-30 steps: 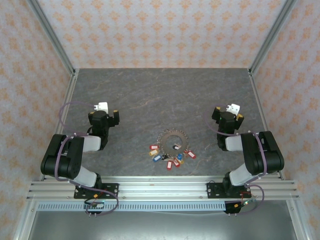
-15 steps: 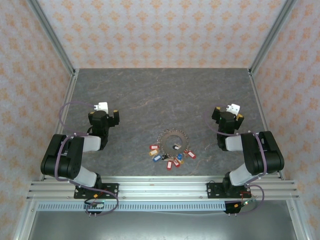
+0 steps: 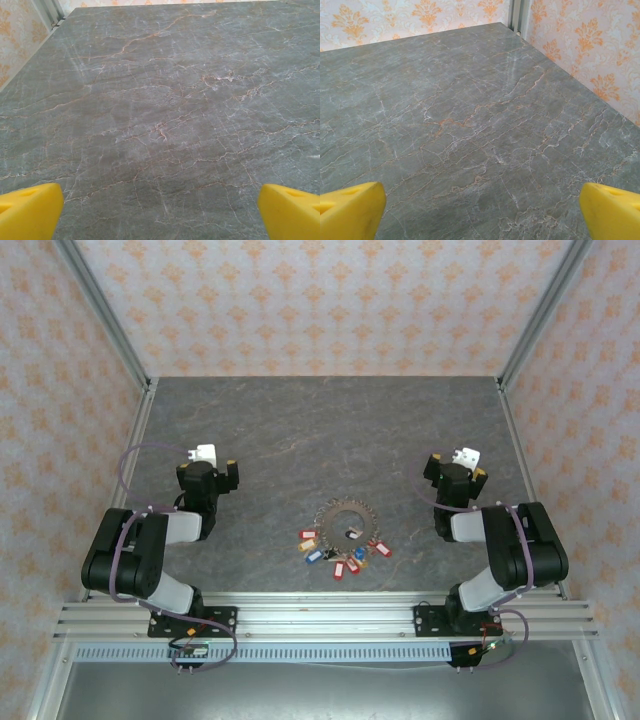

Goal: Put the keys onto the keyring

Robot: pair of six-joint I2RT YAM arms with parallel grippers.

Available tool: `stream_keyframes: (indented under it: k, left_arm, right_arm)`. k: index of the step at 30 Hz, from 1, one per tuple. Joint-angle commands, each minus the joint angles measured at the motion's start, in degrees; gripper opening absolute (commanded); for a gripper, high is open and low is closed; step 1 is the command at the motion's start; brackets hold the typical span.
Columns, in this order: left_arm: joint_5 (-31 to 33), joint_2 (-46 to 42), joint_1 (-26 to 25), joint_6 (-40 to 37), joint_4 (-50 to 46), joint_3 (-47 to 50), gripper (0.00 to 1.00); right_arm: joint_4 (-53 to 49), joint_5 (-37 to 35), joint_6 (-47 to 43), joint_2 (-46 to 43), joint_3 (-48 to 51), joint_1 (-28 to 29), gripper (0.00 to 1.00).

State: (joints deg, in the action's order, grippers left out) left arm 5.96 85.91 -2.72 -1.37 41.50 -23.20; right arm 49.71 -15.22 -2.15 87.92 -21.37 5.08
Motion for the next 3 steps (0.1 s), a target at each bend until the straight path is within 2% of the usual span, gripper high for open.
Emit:
stream_keyframes:
  k: [1, 3]
  left_arm:
    - [-0.16, -0.17, 0.09, 0.82, 1.22, -1.14, 1.00]
    - [-3.39, -0.44, 0.09, -0.29, 1.15, -0.96, 1.00]
  right_arm:
    - [-0.50, -0.24, 0.56, -0.10, -0.70, -0.16, 0.99]
    - [-0.32, -0.24, 0.57, -0.12, -0.52, -0.21, 0.99]
